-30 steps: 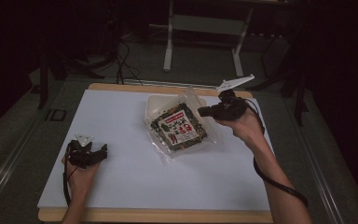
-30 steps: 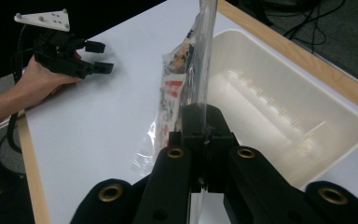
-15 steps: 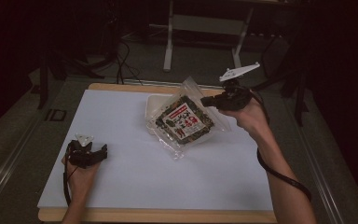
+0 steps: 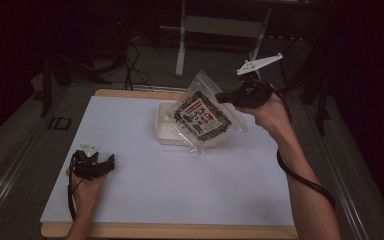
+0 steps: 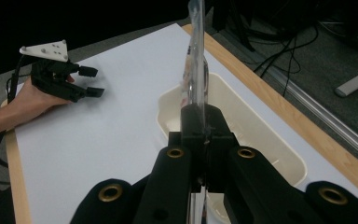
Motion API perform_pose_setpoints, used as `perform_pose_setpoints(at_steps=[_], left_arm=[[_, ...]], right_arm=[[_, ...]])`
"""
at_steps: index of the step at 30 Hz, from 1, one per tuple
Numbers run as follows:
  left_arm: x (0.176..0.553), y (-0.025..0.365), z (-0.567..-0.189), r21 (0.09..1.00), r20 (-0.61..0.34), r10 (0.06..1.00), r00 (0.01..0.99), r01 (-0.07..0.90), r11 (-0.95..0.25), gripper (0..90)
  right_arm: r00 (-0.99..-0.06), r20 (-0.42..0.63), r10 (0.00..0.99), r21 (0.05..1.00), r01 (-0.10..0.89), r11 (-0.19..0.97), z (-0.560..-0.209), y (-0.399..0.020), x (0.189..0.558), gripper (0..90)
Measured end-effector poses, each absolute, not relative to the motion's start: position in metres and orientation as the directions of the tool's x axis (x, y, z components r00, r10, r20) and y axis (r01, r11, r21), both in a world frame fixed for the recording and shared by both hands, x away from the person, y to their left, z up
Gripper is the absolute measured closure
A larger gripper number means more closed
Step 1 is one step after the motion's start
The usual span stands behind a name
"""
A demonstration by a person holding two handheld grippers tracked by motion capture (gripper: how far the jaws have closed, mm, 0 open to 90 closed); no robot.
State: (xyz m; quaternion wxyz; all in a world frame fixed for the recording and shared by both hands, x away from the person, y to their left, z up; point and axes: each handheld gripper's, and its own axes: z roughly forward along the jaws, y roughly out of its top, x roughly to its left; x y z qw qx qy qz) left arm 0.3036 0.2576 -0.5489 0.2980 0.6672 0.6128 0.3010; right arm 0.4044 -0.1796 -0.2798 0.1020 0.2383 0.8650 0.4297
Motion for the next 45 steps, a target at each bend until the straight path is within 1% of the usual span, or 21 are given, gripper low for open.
perform_pose_setpoints(at_steps=[22,30,45], left_arm=[[0.303,0.258,-0.548,0.769,0.024,0.997,0.075,0.636,-0.066,26.7],[0.303,0.258,-0.549,0.769,0.023,0.997,0.079,0.635,-0.068,26.7],[0.303,0.258,-0.549,0.769,0.027,0.996,0.081,0.635,-0.073,26.7]], right_arm=[[-0.875,0.039,0.482,0.817,0.306,0.489,-0.266,-0.163,0.425,89.8],[-0.878,0.050,0.477,0.811,0.315,0.494,-0.273,-0.158,0.433,89.8],[-0.876,0.066,0.477,0.815,0.323,0.481,-0.275,-0.151,0.446,89.8]])
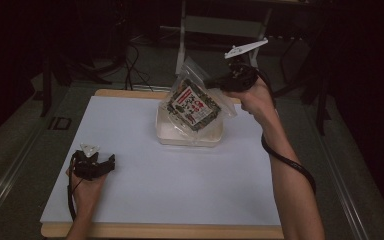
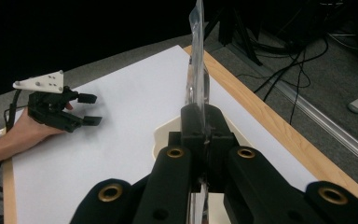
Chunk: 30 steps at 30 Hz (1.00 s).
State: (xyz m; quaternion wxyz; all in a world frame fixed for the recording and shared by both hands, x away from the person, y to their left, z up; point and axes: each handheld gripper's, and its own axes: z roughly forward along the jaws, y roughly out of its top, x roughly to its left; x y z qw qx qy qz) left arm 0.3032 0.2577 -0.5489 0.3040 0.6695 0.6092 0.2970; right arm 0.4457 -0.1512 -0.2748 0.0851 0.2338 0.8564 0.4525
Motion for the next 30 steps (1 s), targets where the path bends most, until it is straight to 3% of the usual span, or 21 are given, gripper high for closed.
perform_pose_setpoints(at_steps=[30], left_arm=[[0.304,0.257,-0.549,0.767,0.033,0.996,0.078,0.637,-0.076,26.7]], right_arm=[[-0.872,0.165,0.461,0.776,0.404,0.484,-0.304,-0.130,0.463,89.7]])
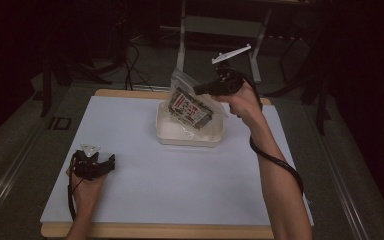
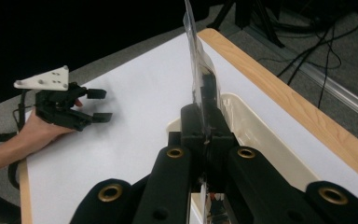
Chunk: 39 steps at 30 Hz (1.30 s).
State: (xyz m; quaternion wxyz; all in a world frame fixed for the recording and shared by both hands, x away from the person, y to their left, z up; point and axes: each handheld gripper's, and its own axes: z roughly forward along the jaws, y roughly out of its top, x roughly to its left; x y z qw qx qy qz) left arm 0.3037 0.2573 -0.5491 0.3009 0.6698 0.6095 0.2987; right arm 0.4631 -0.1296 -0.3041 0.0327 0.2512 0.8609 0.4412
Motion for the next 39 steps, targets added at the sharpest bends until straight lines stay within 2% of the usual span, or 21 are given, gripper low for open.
perform_pose_setpoints(at_steps=[10,18,24,32,36,39], left_arm=[[0.304,0.257,-0.549,0.768,0.033,0.996,0.078,0.636,-0.075,26.7],[0.304,0.257,-0.549,0.770,0.032,0.997,0.076,0.634,-0.073,26.7],[0.304,0.257,-0.549,0.767,0.034,0.996,0.076,0.637,-0.075,26.7],[0.304,0.257,-0.549,0.768,0.034,0.997,0.076,0.636,-0.075,26.7],[0.304,0.257,-0.549,0.768,0.035,0.996,0.077,0.636,-0.076,26.7],[0.304,0.258,-0.549,0.769,0.031,0.997,0.076,0.635,-0.072,26.7]], right_arm=[[-0.833,0.200,0.516,0.771,0.459,0.442,-0.321,-0.125,0.479,89.4],[-0.771,0.146,0.619,0.785,0.472,0.402,-0.323,-0.123,0.486,83.5],[-0.690,0.031,0.723,0.784,0.466,0.411,-0.326,-0.121,0.489,77.4],[-0.677,0.029,0.735,0.775,0.480,0.411,-0.334,-0.109,0.492,70.8],[-0.670,0.007,0.742,0.764,0.482,0.429,-0.334,-0.103,0.493,69.8],[-0.671,-0.021,0.741,0.768,0.464,0.442,-0.331,-0.102,0.492,65.9]])
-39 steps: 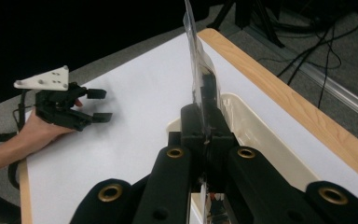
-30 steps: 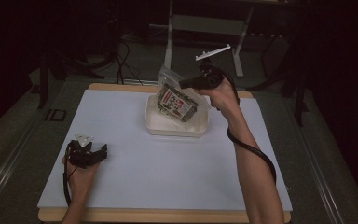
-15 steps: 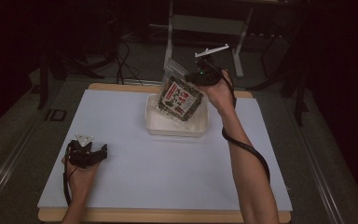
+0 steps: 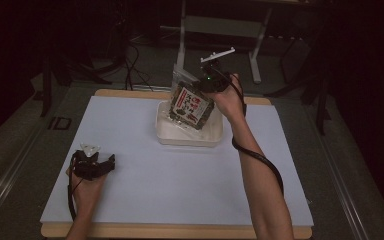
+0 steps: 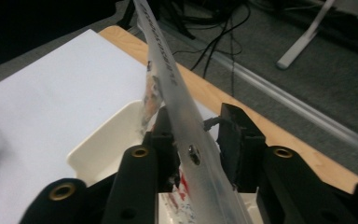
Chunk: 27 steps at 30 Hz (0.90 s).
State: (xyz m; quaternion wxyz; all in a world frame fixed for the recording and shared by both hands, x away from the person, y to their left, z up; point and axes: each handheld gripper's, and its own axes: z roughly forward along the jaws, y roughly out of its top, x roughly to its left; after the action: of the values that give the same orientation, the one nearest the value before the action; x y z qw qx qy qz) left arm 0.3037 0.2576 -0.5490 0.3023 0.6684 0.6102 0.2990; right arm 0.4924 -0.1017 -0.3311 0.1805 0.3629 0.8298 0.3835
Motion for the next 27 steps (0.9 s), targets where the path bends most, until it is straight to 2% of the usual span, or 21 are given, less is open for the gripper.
perform_pose_setpoints(at_steps=[7,11,27], left_arm=[[0.304,0.257,-0.549,0.767,0.034,0.996,0.079,0.637,-0.077,26.7],[0.304,0.257,-0.549,0.767,0.035,0.996,0.079,0.637,-0.078,26.7],[0.304,0.257,-0.549,0.766,0.036,0.996,0.079,0.637,-0.079,26.7]], right_arm=[[-0.673,-0.002,0.739,0.809,0.433,0.397,-0.321,-0.115,0.490,53.2],[-0.679,-0.010,0.734,0.822,0.413,0.393,-0.316,-0.120,0.487,49.1],[-0.701,0.030,0.713,0.874,0.365,0.321,-0.305,-0.126,0.483,48.2]])
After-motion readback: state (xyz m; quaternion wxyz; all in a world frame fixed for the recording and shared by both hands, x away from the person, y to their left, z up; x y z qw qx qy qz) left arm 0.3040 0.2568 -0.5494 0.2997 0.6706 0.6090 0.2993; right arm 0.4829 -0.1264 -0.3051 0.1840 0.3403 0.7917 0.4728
